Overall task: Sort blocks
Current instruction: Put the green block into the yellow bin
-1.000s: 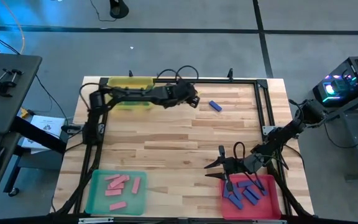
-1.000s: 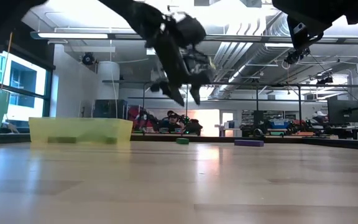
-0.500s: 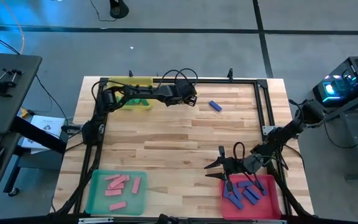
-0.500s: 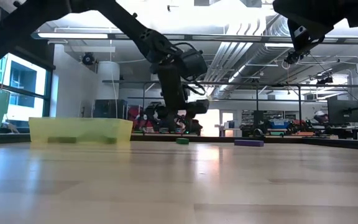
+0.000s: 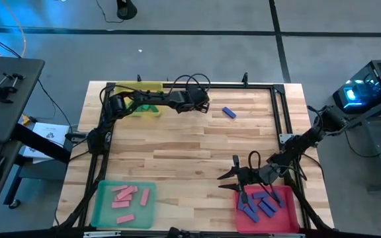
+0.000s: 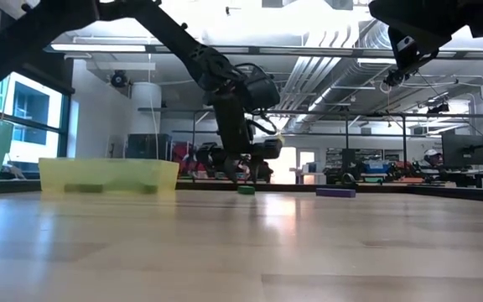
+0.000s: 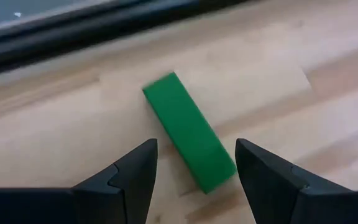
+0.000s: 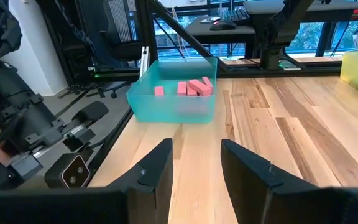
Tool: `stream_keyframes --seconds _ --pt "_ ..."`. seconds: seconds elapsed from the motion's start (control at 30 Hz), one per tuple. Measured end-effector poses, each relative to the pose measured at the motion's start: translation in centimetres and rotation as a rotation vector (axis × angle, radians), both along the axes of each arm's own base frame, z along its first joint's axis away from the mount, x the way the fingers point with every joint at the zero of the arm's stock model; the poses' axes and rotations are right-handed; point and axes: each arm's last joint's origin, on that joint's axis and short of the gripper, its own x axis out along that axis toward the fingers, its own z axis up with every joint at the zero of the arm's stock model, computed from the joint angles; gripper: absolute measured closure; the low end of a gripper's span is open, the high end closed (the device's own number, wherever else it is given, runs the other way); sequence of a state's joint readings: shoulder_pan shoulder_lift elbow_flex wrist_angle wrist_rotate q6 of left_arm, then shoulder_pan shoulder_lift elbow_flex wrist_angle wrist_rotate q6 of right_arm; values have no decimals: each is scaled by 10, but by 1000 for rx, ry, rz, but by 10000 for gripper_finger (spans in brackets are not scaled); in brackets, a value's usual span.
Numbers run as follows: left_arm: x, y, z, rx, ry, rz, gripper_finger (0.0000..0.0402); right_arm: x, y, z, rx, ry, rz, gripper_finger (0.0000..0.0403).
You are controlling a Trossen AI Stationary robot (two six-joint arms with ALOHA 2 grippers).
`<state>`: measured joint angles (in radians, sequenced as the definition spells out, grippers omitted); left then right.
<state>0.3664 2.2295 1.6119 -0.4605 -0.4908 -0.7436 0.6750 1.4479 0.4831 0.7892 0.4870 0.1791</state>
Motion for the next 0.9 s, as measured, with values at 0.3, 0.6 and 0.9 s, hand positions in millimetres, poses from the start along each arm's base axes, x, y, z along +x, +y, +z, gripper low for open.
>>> stream_keyframes --seconds 0.3,0.6,0.9 --pt "-4 7 21 -93 -46 -129 201 0 0 0 -1 0 1 284" --pt "-2 22 26 -81 -34 -316 291 0 0 0 -1 1 1 284" --pt "-7 21 20 -74 77 -437 390 0 0 0 -1 1 0 284"
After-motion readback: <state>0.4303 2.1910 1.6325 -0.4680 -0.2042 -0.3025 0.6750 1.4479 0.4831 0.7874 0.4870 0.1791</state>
